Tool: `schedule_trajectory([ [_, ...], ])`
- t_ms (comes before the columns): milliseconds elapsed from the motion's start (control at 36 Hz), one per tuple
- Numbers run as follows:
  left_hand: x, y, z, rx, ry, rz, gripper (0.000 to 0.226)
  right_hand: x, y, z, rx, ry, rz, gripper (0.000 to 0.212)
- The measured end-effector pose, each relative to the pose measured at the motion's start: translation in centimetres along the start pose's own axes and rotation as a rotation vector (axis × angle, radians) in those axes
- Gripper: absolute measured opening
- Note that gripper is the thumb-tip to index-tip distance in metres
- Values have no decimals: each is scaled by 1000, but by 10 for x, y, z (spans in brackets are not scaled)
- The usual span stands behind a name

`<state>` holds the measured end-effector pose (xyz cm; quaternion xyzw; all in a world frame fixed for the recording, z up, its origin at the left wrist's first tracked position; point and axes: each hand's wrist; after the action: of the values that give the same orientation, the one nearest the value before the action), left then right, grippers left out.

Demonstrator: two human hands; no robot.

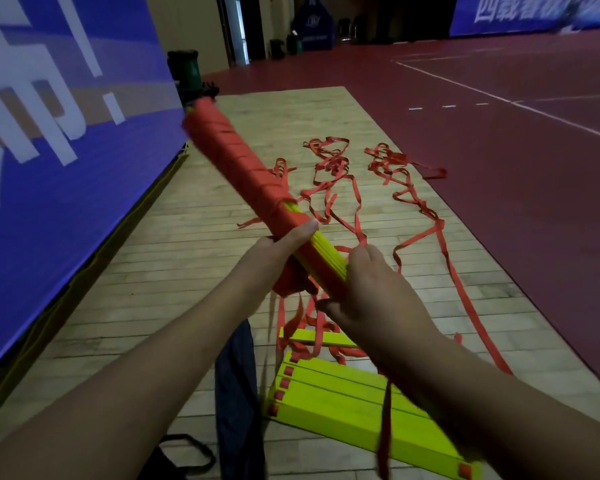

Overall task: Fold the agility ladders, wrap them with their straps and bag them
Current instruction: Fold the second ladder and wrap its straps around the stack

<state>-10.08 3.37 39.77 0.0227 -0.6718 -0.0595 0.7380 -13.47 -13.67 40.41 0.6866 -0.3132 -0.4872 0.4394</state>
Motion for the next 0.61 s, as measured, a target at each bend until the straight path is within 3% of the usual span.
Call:
schedule_trajectory([
  [83, -9, 1, 0, 53, 4, 181, 75, -2, -3, 1, 10, 91, 55, 47],
  [167, -12, 11, 0, 15, -89, 254, 55, -2, 3, -2, -123, 52, -306, 47],
  [222, -10, 18, 1, -31, -170, 295, 44, -4, 12, -6, -276, -91, -618, 51],
  [278, -8, 21, 3, -86, -241, 321, 33, -2, 19, -10, -451, -152, -703, 54],
  [361, -3, 16, 8, -124, -278, 294, 47, -1, 17, -11, -789, -162, -971, 45],
  [389, -2, 14, 8, -125, -279, 290, 56, -3, 15, -9, -827, -170, -1021, 45],
  [500, 1, 13, 5, -61, -225, 338, 66, -12, 4, -6, -673, -127, -1002, 46],
  [611, -1, 19, -5, 0, -141, 312, 77, -16, 2, -23, -506, -249, -889, 50],
])
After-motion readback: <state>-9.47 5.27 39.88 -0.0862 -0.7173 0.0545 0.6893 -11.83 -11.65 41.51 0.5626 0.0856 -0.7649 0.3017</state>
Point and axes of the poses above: each hand's wrist, its own z-axis away from the middle knuckle, its own y-axis out of the back of the hand, x = y × z, and after that the axes turned 1 degree about z, right-handed
